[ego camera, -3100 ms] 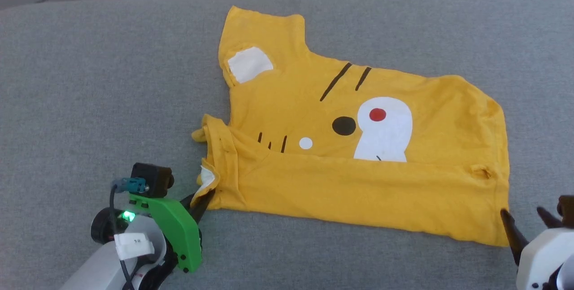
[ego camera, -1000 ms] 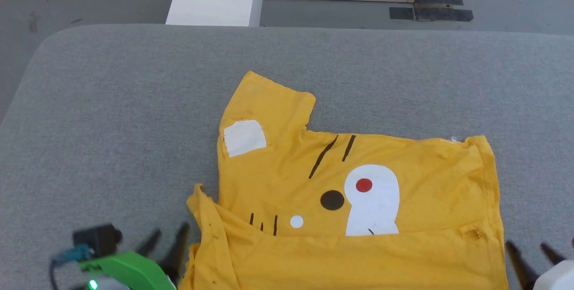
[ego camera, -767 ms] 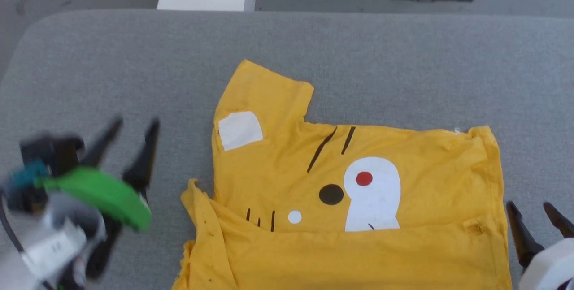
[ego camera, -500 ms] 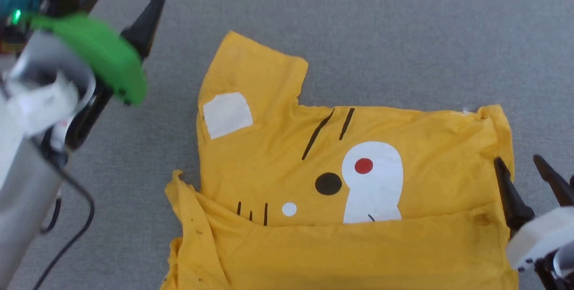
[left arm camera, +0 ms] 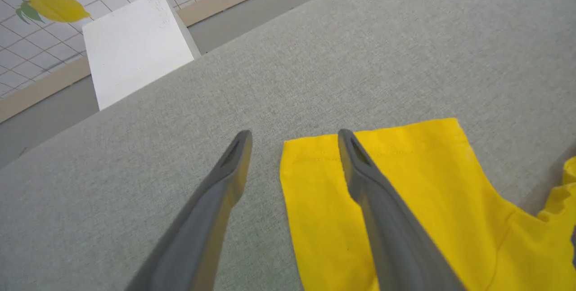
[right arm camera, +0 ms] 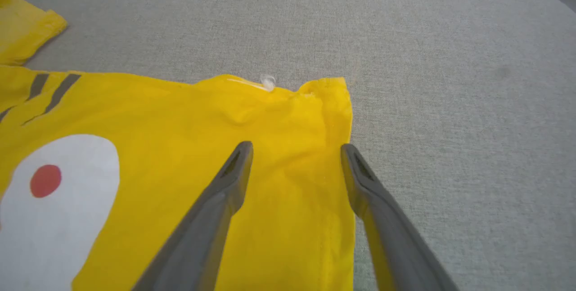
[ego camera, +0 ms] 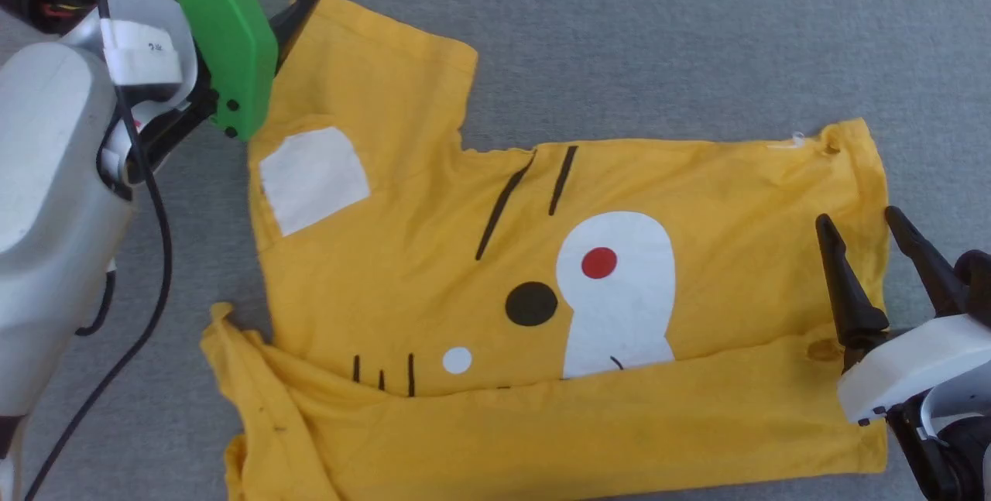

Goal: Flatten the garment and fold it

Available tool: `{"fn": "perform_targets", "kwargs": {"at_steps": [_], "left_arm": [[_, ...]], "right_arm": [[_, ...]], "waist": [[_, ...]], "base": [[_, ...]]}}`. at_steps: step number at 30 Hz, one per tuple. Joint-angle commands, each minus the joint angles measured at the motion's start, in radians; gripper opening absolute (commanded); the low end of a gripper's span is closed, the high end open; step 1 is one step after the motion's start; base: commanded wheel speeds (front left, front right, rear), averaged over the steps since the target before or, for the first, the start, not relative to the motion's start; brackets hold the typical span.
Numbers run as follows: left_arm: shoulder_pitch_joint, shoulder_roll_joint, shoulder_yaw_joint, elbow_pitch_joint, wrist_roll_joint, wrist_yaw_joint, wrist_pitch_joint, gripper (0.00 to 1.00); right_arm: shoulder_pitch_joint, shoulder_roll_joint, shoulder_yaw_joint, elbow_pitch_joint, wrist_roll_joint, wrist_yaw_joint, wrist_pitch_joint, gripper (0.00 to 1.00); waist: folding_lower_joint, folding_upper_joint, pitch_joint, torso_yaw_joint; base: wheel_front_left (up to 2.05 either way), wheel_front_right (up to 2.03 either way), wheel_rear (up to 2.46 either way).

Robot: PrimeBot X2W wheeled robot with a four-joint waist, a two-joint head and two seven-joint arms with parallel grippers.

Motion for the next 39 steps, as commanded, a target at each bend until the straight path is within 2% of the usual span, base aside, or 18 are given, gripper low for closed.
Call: {"fn": "perform_targets", "kwargs": {"at_steps": [1,8,9,10,17,25,31,37,39], "left_arm": [[-0.013,0.015,-0.005,0.015,-0.013,-0.007,0.013,1.00],[0.002,0.053,-0.014,0.080,-0.025,-0.008,0.050,1.00],[0.005,0.055,-0.016,0.086,-0.026,-0.009,0.051,0.70],[0.008,0.057,-0.018,0.090,-0.027,-0.010,0.047,0.00],[0.032,0.053,-0.015,0.110,-0.046,-0.011,0.007,0.00],[0.059,0.031,-0.011,0.106,-0.058,-0.004,-0.048,0.00],[0.066,0.020,-0.017,0.088,-0.062,0.001,-0.053,0.00],[0.054,-0.002,-0.023,0.076,-0.063,0.009,-0.059,0.00],[0.049,-0.006,-0.024,0.078,-0.063,0.009,-0.061,0.00]], "right_arm": [[-0.017,0.005,-0.001,-0.001,-0.007,-0.002,-0.009,1.00],[-0.016,0.018,-0.017,-0.018,-0.008,-0.002,-0.010,1.00],[-0.016,0.018,-0.019,-0.020,-0.008,-0.002,-0.009,1.00],[-0.016,0.019,-0.022,-0.023,-0.008,-0.002,-0.008,1.00],[-0.033,0.007,-0.039,-0.059,-0.006,-0.002,-0.001,1.00],[-0.199,-0.085,-0.056,-0.067,0.062,-0.002,0.074,1.00],[-0.334,-0.129,-0.073,0.038,0.120,-0.002,0.291,1.00],[-0.378,-0.167,-0.058,0.124,0.138,-0.002,0.512,1.00],[-0.381,-0.167,-0.057,0.138,0.140,-0.002,0.526,1.00]], "waist": [[-0.0001,0.0000,0.049,-0.052],[-0.0001,0.0000,0.076,-0.092],[-0.0001,0.0000,0.078,-0.095],[-0.0001,0.0000,0.079,-0.097],[-0.0001,0.0000,0.049,-0.086],[-0.0001,0.0000,-0.010,-0.039],[-0.0001,0.0000,-0.010,-0.007],[-0.0001,0.0000,0.030,0.029],[-0.0001,0.0000,0.038,0.035]], "base": [[0.00,0.00,0.00],[0.00,0.00,0.00],[0.00,0.00,0.00],[0.00,0.00,0.00],[0.00,0.00,0.00],[0.00,0.00,0.00],[0.00,0.00,0.00],[0.00,0.00,0.00],[0.00,0.00,0.00]]}}
